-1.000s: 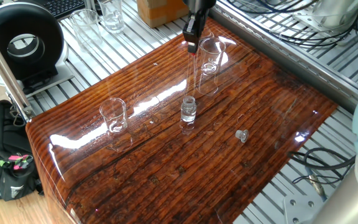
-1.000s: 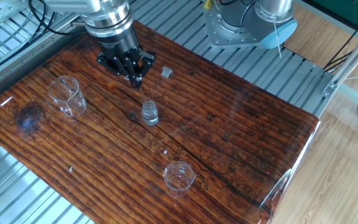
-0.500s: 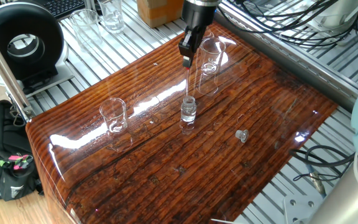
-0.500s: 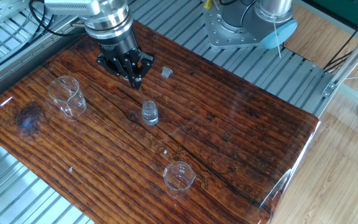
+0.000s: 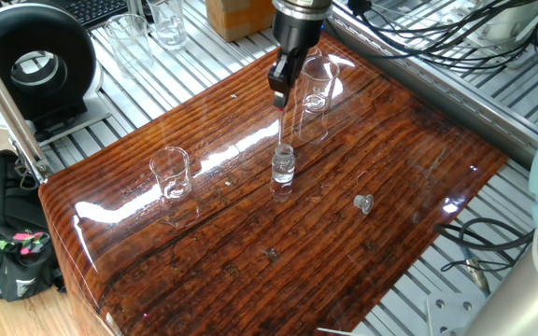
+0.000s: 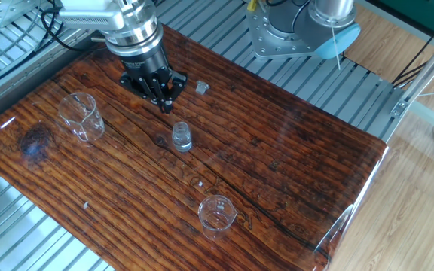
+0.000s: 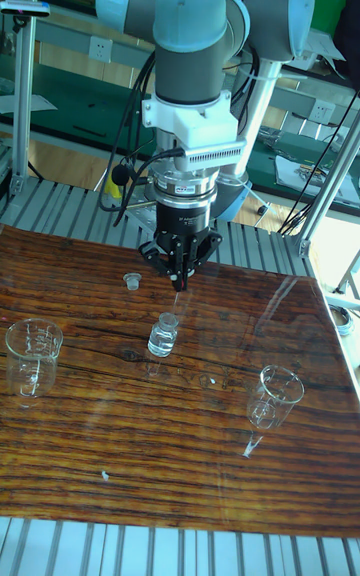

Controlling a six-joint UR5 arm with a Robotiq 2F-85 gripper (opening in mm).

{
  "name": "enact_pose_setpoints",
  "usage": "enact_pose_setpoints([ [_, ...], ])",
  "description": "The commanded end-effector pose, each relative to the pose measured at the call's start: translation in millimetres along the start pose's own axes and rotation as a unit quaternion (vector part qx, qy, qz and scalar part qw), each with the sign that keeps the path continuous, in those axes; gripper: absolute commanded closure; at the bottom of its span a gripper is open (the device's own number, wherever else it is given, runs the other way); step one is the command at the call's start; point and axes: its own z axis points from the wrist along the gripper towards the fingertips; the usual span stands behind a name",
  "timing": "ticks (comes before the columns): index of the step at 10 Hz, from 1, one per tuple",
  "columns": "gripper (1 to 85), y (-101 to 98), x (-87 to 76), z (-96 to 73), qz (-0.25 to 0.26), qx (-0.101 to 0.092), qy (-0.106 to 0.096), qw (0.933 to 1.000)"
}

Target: Transfer liquid using a dropper

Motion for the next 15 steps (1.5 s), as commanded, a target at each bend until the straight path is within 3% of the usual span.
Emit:
enact_pose_setpoints([
  [1, 84.0, 1.8, -3.3, 4.5, 0.001, -0.004, -0.003, 1.0000],
  [9, 84.0, 5.2, -1.6, 18.6, 0.007, -0.005, -0.002, 1.0000],
  [15, 84.0, 3.7, 0.3, 18.6, 0.007, -0.002, 0.001, 1.0000],
])
